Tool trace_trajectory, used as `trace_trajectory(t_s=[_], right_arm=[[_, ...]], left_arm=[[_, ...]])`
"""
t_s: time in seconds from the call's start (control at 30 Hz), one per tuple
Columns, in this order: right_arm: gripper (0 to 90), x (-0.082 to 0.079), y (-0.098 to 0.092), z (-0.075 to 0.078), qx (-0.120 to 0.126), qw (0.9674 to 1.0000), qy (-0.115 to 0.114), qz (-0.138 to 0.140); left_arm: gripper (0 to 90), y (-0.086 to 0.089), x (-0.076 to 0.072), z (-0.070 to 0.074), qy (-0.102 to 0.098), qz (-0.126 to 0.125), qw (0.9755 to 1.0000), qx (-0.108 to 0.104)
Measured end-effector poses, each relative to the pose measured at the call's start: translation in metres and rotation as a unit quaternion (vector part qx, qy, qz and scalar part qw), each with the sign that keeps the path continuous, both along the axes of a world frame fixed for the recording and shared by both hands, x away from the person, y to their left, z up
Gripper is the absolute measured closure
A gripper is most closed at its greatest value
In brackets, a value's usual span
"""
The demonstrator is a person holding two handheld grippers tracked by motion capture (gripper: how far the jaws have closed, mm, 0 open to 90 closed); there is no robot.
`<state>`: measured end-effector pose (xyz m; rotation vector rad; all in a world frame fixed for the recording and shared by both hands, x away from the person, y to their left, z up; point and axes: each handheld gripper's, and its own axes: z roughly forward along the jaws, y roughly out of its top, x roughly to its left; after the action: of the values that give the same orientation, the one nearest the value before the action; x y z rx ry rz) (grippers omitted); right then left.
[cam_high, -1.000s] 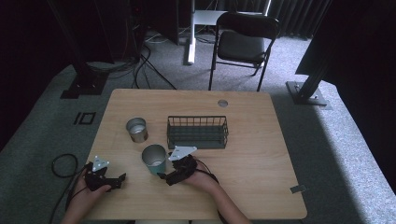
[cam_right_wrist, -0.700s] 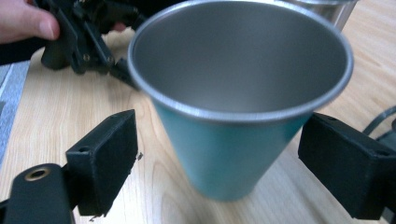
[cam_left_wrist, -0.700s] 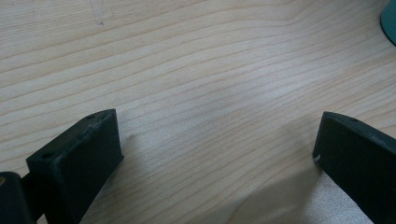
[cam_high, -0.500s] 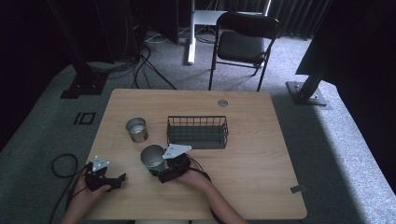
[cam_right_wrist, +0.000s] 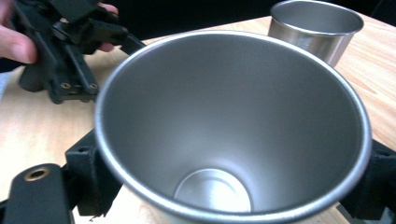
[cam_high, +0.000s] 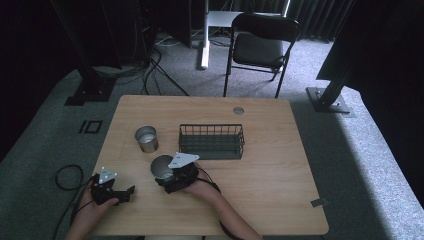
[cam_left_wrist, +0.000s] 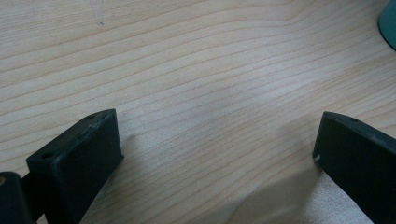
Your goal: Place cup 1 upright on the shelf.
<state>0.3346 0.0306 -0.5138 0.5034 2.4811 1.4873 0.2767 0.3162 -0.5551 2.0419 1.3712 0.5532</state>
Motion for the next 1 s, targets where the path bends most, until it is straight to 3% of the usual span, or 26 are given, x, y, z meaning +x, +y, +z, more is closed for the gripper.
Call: trace_trajectory(t_s=[0.3, 0.43, 1.0], right_arm=[[14.4, -0.002, 0.0, 0.0, -0.004, 0.9999, -0.009, -0.009], [14.5, -0.003, 0.0, 0.004, -0.005, 1.0, -0.001, -0.006], [14.6, 0.002, -0.005, 0.041, 0.011, 0.9998, -0.009, -0.015]], left_arm=[[1.6, 0.0, 0.0, 0.0, 0.0, 0.0, 1.0, 0.0], [1.7, 0.0, 0.0, 0.0, -0.001, 0.0, 1.0, 0.0], [1.7, 0.0, 0.0, 0.0, -0.001, 0.0, 1.0, 0.0]])
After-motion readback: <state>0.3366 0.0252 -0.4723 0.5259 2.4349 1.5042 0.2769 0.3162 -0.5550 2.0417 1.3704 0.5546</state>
